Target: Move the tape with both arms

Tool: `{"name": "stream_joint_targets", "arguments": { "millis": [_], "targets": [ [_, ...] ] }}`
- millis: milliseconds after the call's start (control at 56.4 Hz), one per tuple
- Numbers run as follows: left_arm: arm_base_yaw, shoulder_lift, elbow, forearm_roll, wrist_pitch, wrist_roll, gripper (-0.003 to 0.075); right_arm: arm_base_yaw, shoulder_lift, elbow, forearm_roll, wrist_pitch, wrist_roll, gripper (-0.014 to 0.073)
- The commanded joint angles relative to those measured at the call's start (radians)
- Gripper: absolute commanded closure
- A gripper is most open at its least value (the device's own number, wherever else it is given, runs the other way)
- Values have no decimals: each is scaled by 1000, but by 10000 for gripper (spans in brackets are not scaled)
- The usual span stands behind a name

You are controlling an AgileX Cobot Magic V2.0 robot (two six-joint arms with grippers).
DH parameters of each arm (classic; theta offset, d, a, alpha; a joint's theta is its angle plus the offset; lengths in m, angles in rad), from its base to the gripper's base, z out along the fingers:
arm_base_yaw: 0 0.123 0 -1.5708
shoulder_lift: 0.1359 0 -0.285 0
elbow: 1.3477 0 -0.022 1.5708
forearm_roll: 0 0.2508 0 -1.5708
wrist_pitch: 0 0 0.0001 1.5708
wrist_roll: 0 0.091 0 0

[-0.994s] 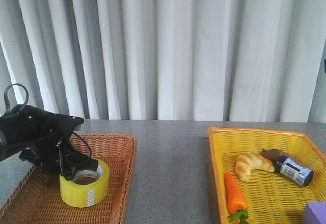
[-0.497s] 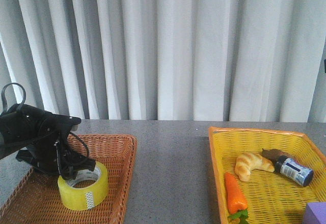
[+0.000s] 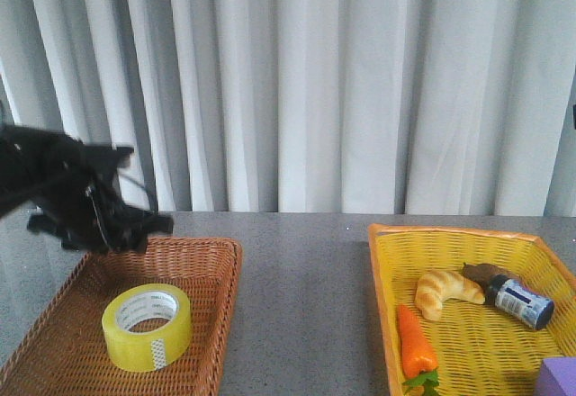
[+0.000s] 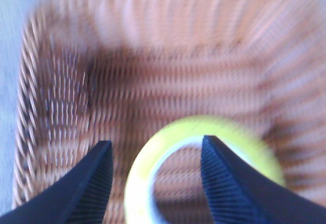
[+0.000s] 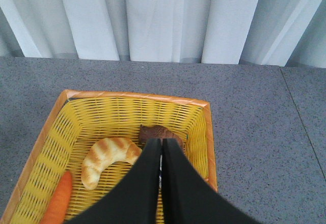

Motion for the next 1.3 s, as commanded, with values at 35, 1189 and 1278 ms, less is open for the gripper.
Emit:
{"name": "stream_joint_targets", "arguments": {
  "millis": [35,1189,1278],
  "targets": [
    [3,-134,-103,-51,-67,38,350,-6,-27,-24,-7,-70,0,601],
    [3,-655,-121,-85,-141,170,727,-6,-27,-24,-7,-70,0,601],
    [3,-653,-121,-85,-123,170,727,-6,-27,-24,-7,-70,0,601]
  ]
}}
